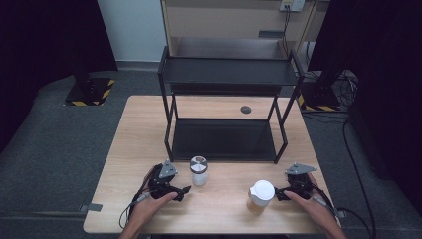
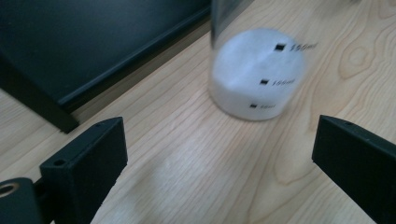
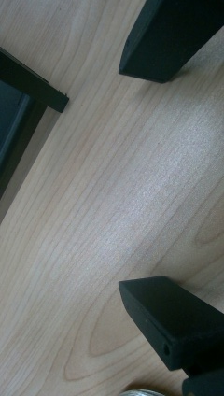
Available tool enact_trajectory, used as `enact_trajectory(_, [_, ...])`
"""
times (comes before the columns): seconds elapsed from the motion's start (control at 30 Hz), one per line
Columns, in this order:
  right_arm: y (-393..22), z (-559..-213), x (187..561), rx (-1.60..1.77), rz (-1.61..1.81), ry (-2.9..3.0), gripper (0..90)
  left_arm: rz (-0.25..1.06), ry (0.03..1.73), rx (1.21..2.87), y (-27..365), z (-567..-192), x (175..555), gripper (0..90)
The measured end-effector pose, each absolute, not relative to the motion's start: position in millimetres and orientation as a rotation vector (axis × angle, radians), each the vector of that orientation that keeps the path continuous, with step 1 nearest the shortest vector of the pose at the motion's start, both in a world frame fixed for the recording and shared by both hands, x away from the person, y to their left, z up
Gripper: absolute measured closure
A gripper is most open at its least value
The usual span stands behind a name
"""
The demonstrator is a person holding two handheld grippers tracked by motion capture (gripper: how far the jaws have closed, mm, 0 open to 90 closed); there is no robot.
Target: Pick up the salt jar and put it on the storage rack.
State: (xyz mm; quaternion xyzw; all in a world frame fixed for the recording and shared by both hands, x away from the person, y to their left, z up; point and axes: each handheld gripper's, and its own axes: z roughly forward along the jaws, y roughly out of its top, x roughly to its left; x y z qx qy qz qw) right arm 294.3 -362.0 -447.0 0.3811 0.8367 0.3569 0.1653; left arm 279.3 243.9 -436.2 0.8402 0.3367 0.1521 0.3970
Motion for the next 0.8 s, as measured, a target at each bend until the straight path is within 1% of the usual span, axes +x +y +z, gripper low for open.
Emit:
enact_trajectory(0.13, [-362.0, -447.0, 294.3, 1.086, 1.017, 2.384, 1.3, 0.370, 0.836, 2.106, 238.5, -436.0, 280.6, 2.3])
enact_trajectory(0.4, [-362.0, -447.0, 294.3, 1.086, 1.017, 2.384, 1.3, 0.362, 0.806, 2.117, 222.7, -435.6, 286.4, 2.8])
enact_trajectory(0.8, [-362.3, -447.0, 294.5, 1.086, 1.018, 2.384, 1.4, 0.354, 0.801, 2.105, 214.2, -438.1, 292.6, 3.1])
